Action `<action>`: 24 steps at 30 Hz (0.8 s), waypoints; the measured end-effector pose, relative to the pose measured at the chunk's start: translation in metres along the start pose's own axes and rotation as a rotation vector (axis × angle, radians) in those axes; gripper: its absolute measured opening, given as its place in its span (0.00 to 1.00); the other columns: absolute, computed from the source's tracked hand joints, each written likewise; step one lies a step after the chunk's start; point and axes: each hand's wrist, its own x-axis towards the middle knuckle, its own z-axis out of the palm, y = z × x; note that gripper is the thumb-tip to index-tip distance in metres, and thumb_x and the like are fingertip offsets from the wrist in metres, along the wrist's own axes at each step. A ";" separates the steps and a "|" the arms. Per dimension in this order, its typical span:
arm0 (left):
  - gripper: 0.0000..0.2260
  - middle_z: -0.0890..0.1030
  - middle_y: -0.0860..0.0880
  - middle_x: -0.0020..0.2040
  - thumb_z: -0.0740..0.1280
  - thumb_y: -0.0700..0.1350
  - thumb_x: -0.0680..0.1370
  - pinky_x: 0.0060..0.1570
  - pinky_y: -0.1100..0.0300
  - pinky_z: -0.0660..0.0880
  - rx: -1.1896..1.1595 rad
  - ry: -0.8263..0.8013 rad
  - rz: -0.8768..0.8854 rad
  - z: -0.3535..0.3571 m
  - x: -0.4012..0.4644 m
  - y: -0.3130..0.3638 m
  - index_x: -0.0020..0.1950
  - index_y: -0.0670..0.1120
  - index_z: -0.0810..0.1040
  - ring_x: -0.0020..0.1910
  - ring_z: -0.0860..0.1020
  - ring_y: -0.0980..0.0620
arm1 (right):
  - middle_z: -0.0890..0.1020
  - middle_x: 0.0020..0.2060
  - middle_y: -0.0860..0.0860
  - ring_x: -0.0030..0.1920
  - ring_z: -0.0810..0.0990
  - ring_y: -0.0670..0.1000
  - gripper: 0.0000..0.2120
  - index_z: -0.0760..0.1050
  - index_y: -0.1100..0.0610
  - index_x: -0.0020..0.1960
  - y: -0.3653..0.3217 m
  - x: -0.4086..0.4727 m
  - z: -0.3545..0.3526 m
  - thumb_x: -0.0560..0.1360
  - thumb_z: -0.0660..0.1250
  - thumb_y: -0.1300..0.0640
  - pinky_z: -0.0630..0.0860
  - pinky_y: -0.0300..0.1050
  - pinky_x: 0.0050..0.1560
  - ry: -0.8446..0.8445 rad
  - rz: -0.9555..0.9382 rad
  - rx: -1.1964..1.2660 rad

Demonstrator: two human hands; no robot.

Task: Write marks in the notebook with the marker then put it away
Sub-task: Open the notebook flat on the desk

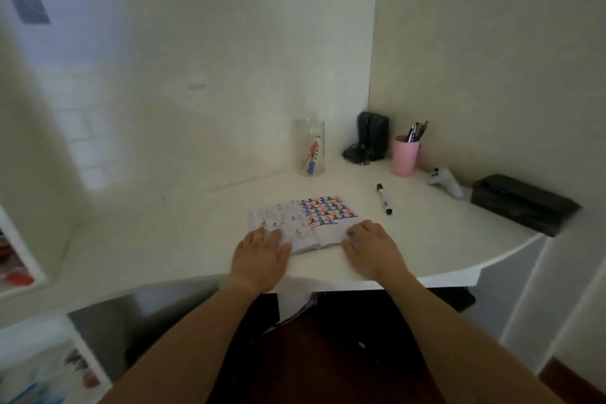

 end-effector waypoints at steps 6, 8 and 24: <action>0.26 0.79 0.44 0.59 0.48 0.65 0.75 0.55 0.47 0.75 0.118 0.003 0.086 -0.014 0.038 -0.006 0.58 0.51 0.77 0.57 0.76 0.42 | 0.76 0.59 0.55 0.59 0.74 0.56 0.19 0.73 0.57 0.61 -0.004 0.012 -0.002 0.78 0.58 0.45 0.74 0.50 0.57 -0.035 -0.041 -0.150; 0.23 0.79 0.44 0.58 0.54 0.62 0.77 0.55 0.49 0.75 0.101 0.049 0.119 -0.015 0.061 -0.003 0.57 0.49 0.78 0.57 0.77 0.43 | 0.75 0.59 0.55 0.58 0.73 0.56 0.19 0.72 0.56 0.61 -0.006 0.022 -0.006 0.77 0.57 0.46 0.75 0.51 0.55 -0.087 -0.063 -0.212; 0.12 0.79 0.57 0.48 0.63 0.61 0.76 0.45 0.57 0.73 -0.079 0.040 0.556 0.035 0.205 0.002 0.51 0.58 0.80 0.50 0.72 0.55 | 0.80 0.46 0.45 0.42 0.77 0.46 0.09 0.78 0.47 0.55 0.030 0.174 -0.001 0.79 0.62 0.48 0.77 0.46 0.44 0.193 -0.126 -0.175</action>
